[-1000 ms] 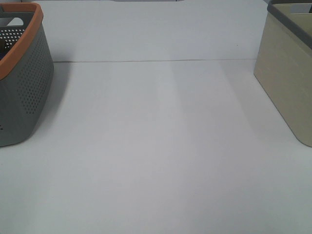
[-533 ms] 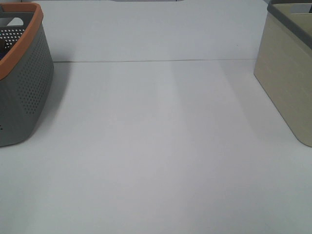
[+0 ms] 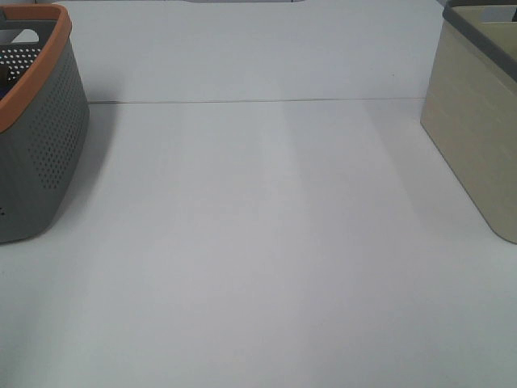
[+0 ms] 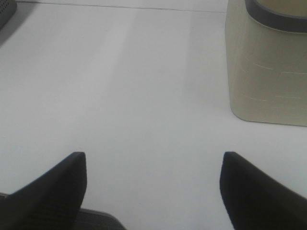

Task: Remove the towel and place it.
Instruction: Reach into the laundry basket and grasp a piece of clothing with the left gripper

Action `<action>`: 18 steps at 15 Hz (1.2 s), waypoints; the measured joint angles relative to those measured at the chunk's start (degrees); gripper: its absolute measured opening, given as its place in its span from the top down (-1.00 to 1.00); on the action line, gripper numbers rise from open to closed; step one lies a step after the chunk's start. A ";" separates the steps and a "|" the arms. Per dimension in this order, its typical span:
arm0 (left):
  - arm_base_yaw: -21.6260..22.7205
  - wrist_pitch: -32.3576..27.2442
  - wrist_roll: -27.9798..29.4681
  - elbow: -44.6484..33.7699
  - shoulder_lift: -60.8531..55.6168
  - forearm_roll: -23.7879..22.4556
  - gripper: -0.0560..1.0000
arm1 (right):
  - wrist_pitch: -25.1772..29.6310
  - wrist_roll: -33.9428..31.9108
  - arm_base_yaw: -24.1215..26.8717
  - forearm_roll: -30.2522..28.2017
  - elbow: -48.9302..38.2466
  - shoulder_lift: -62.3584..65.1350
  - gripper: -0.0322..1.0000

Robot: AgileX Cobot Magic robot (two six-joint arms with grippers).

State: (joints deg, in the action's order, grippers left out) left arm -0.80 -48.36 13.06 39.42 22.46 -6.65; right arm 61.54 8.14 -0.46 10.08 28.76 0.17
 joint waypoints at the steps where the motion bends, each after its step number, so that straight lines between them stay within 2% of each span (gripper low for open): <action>1: 0.00 2.81 2.69 1.60 4.47 -1.20 -0.74 | 0.00 -0.34 0.00 -0.06 0.00 0.00 -0.53; 3: 0.00 8.54 5.90 5.04 14.15 -2.06 -0.73 | 0.00 -0.52 0.00 -0.23 0.00 0.00 -0.53; 4: 0.00 10.71 8.82 9.34 24.01 -2.35 -0.71 | 0.00 -0.52 0.00 -0.23 0.00 0.00 -0.53; 7: 0.00 13.12 12.61 14.61 35.52 -2.86 -0.71 | 0.00 -0.57 0.00 -0.23 0.00 0.00 -0.53; 9: 0.00 13.64 15.41 19.88 44.63 -4.47 -0.71 | -0.06 -0.92 0.00 -0.23 0.00 0.00 -0.53; 13: 2.75 14.32 25.78 31.05 59.30 -5.90 -0.69 | -0.06 -1.38 0.00 -0.23 0.00 0.00 -0.53; 15: 4.24 14.32 30.88 33.86 64.74 -5.96 -0.67 | -0.06 -1.38 0.00 -0.23 0.00 0.00 -0.53; 18: 4.41 13.92 34.09 37.07 71.91 -6.02 -0.66 | -0.06 -1.38 0.00 -0.23 0.00 0.00 -0.53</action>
State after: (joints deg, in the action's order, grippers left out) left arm 3.61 -34.43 47.15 76.49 94.37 -12.66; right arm 61.48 6.76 -0.46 9.85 28.76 0.17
